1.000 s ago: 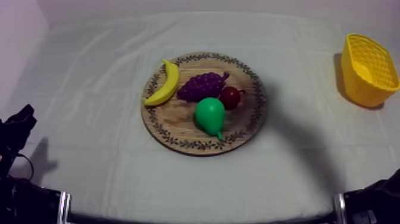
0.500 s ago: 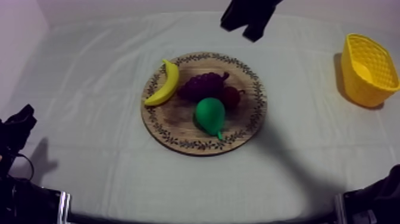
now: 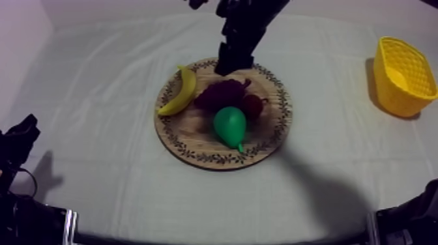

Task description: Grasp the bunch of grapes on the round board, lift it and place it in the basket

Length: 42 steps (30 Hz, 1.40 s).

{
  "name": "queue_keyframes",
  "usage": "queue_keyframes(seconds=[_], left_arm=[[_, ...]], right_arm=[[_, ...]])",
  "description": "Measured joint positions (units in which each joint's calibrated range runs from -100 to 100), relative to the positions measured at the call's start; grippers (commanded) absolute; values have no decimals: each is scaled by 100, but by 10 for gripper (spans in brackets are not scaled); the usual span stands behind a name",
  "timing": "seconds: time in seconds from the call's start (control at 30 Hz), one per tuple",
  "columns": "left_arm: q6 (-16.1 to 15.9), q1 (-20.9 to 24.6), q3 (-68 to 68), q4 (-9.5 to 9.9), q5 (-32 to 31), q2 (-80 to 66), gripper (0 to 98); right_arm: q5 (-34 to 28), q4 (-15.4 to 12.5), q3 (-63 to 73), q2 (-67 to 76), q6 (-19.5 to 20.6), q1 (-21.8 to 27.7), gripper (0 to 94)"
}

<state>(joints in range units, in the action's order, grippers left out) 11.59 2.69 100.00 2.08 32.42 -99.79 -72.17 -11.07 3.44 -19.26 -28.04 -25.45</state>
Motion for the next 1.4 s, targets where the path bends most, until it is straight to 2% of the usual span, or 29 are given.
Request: queue_keyframes(seconds=[0.37, 0.77, 0.87, 1.13, 1.23, 1.4], left_arm=[[0, 0, 0, 0, 0, 0, 1], [0, 0, 0, 0, 0, 0, 1], [0, 0, 0, 0, 0, 0, 1], [0, 0, 0, 0, 0, 0, 1], [0, 0, 0, 0, 0, 0, 1], [0, 0, 0, 0, 0, 0, 1]], right_arm=[[374, 174, 537, -1362, 116, -11, 876], [745, 413, 761, -2390, 240, -1, 856], [827, 454, 713, -2526, 253, 1, 789], [961, 475, 525, -2549, 176, 37, 440], [961, 425, 395, -2364, 136, 50, 386], [799, 344, -56, -1760, 42, 140, 367]])
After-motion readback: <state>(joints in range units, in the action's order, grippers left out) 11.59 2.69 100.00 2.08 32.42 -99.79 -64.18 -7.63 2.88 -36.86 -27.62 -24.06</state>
